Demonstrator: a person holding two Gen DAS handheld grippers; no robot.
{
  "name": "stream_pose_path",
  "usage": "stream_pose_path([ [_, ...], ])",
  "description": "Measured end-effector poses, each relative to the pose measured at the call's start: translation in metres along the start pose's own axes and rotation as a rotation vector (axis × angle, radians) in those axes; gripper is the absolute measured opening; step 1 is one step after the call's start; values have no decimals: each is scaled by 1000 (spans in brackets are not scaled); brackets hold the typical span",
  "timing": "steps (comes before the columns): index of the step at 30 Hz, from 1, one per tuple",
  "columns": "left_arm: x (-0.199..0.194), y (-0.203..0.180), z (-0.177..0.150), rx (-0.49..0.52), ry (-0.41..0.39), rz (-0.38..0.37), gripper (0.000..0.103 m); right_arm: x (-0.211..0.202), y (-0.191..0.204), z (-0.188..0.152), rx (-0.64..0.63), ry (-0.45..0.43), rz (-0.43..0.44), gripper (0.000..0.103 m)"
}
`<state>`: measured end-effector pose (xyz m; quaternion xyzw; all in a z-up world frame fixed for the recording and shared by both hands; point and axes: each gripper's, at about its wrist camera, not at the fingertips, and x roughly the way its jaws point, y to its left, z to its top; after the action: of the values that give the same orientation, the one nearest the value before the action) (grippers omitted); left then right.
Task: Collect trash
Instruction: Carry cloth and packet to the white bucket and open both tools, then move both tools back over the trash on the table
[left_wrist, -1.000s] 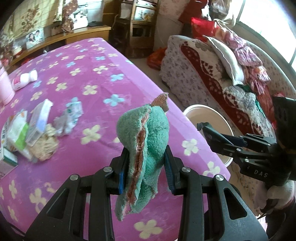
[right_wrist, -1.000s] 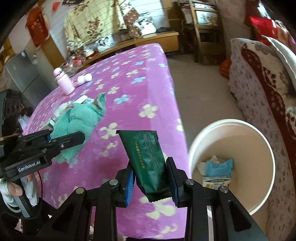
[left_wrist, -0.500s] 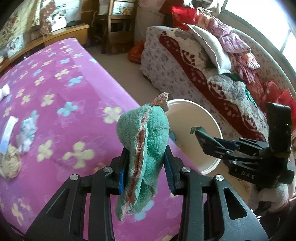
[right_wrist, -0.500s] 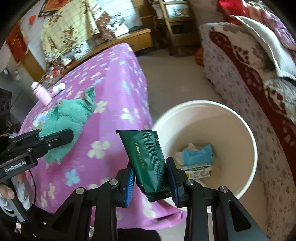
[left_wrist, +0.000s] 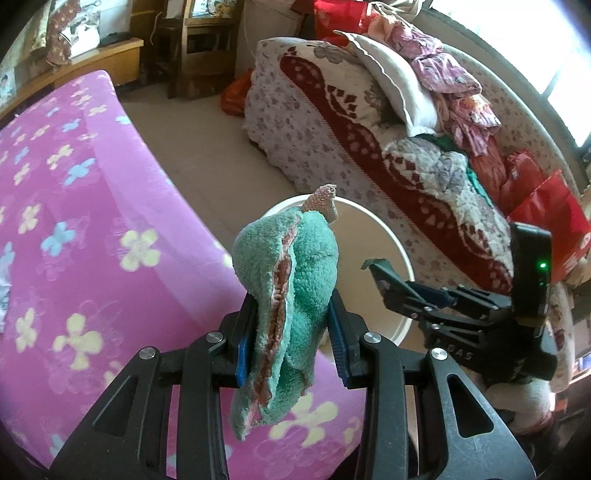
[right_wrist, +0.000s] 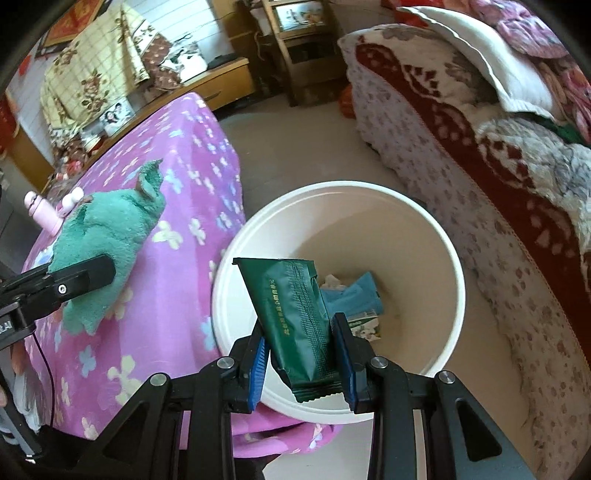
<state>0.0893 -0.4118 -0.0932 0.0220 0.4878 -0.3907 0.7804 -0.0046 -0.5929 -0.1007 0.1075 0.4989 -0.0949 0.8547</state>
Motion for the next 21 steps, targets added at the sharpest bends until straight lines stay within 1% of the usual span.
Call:
stream_pose_path([
  [1, 2, -1, 1, -7, 2, -9, 34, 0, -2, 0, 5, -1, -6, 32],
  [2, 3, -1, 2, -12, 2, -16, 34, 1, -3, 0, 10, -2, -13, 36],
  [3, 5, -2, 2, -19, 3, -25, 37, 1, -5, 0, 14, -4, -24, 45],
  [5, 9, -2, 3, -31, 13, -44, 41, 1, -8, 0, 25, -20, -47, 55],
  [6, 10, -2, 3, -36, 18, -52, 46, 0, -9, 0, 31, -26, -58, 58],
  [7, 11, -1, 3, -45, 21, -65, 49, 1, -10, 0, 35, -25, -64, 59],
  [8, 10, 0, 4, -56, 21, -80, 56, 1, -12, -1, 38, -23, -67, 60],
  [9, 9, 2, 3, -62, 18, -90, 58, 1, -12, -1, 40, -22, -65, 60],
  [11, 6, 3, 3, -70, 9, -104, 58, 1, -13, -2, 42, -18, -62, 60],
  [13, 3, 5, 4, -71, 0, -102, 58, 1, -13, -3, 43, -16, -60, 60],
  [15, -1, 6, 3, -67, -7, -88, 58, 0, -12, -4, 48, -16, -56, 60],
  [21, -11, 16, -5, -62, -24, -2, 58, 2, -6, -5, 43, -7, -44, 60],
])
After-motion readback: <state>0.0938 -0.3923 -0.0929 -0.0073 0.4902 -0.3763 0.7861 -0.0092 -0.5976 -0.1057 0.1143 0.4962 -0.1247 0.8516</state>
